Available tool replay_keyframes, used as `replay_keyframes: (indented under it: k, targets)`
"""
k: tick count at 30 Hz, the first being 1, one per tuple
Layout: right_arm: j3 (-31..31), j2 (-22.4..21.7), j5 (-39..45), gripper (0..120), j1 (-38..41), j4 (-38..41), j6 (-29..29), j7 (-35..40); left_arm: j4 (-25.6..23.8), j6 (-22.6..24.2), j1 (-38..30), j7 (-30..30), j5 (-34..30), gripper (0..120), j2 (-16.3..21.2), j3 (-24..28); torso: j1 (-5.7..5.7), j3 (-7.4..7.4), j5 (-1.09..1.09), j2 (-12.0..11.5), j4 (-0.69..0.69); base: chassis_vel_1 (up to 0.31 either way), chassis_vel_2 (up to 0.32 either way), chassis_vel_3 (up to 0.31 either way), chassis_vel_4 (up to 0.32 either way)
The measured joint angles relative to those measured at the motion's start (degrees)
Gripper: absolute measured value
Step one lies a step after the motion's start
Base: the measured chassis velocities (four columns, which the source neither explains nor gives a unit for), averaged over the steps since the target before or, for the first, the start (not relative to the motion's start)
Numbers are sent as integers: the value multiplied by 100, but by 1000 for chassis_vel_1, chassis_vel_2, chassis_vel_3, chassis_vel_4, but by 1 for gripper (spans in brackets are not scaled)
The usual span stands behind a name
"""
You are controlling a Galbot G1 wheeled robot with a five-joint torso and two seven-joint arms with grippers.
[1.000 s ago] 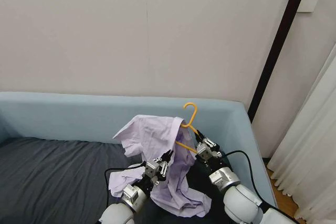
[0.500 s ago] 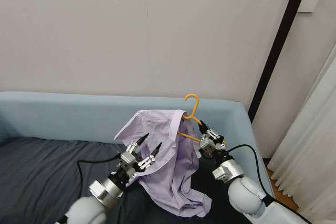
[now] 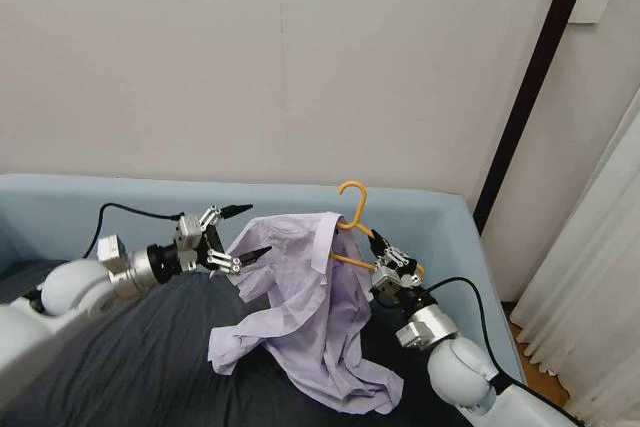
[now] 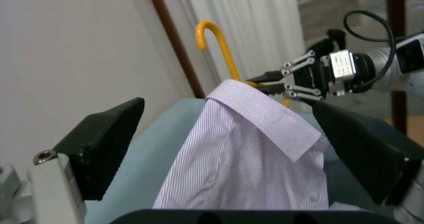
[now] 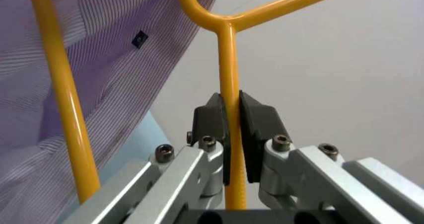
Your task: Pick up the clothes from the sofa and hang them on the clothes hanger.
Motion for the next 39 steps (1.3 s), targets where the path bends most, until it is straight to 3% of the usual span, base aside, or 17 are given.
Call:
replay_keyframes:
  k: [5,7,11,17,21,24,28,39]
  targets:
    - [190,9,-243,5,-114,33,80,10,992,480,-1314,1102,187,100,-679,1066,1,1,2,-1,0,0,0,0,0]
    - [223,8,-278,5,-138,37,89,13,1104,518,-1427,1227,232,100,-772,1148,1,1,2,0,3,0,0,0,0]
    - [331,97,-484,5,-183,-13,164,14,2123,742,-2275,1852,633,100,-1576,1632,1,0,2,0,0,0,0,0,0]
    - [296,234,-602,5,-126,-109,176,6,2795,882,-2688,2380,982,100,-2073,1803,1,1,1,-1,4,0,0,0,0]
    - [280,297,-744,5,-24,-229,226,1,3358,1090,-2934,2968,1563,100,-2497,1803,1,0,0,-1,4,0,0,0,0]
    - [286,307,-795,5,-9,-269,256,-2,3625,1110,-3012,3085,1832,100,-2715,1778,0,0,-1,0,4,0,0,0,0]
    - [286,312,-810,5,-13,-289,265,-3,3882,1119,-3041,3142,1984,91,-2963,1745,0,0,0,0,2,0,0,0,0]
    - [359,224,-802,5,-48,-240,283,19,4354,1145,-2968,3319,2269,47,-3474,1597,0,0,-1,0,2,0,0,0,0]
